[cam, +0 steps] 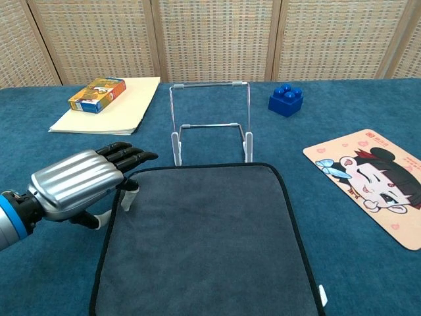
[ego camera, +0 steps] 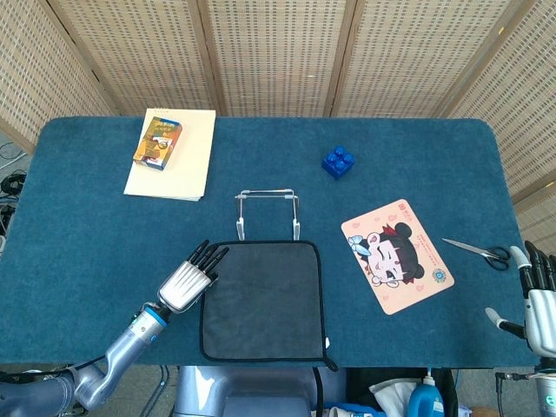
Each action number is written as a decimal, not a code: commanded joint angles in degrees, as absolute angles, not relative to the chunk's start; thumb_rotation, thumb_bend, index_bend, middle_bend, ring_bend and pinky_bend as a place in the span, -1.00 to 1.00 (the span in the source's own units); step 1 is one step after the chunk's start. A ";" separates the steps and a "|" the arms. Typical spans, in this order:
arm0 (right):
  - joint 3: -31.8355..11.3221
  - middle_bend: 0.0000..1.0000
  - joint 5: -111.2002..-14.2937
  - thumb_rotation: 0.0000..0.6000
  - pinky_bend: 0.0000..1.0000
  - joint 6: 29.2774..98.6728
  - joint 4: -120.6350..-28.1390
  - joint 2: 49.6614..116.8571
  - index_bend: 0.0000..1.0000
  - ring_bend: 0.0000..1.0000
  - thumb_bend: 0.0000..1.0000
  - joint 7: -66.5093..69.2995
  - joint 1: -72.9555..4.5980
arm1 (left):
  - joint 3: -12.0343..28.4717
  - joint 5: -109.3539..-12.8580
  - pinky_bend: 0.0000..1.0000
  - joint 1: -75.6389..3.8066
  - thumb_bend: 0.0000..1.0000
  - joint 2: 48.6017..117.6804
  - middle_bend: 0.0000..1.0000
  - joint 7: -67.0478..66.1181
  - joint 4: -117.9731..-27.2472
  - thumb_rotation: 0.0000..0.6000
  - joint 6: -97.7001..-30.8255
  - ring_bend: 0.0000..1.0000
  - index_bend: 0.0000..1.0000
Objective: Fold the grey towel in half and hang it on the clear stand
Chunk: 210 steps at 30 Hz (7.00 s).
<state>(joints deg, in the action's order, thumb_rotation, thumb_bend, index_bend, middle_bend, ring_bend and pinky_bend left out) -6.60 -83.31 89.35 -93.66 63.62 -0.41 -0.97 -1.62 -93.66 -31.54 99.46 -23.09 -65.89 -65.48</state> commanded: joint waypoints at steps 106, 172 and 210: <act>-6.27 -1.00 -83.62 1.00 -1.00 88.77 -94.00 62.30 -1.00 -1.00 -1.00 2.71 -0.96 | 1.19 -91.69 -1.00 -34.49 -0.10 99.54 -1.00 -24.64 -61.37 1.00 -62.78 -1.00 0.37; -5.66 -1.00 -84.36 1.00 -1.00 88.66 -94.35 62.83 -1.00 -1.00 -1.00 1.07 -1.12 | -11.88 -103.10 -1.00 -21.55 -0.40 89.43 -1.00 12.42 -50.79 1.00 -84.85 -1.00 -0.14; -6.24 -1.00 -82.98 1.00 -1.00 87.84 -93.80 62.56 -1.00 -1.00 -1.00 2.24 -1.40 | -11.48 -104.39 -1.00 -19.39 -0.41 101.90 -1.00 17.81 -31.23 1.00 -89.27 -1.00 -0.12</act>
<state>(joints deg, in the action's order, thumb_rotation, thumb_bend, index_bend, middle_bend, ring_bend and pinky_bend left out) -6.24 -82.98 87.84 -93.80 62.55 2.26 -1.40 -11.47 -104.38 -19.38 101.82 17.83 -31.31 -89.27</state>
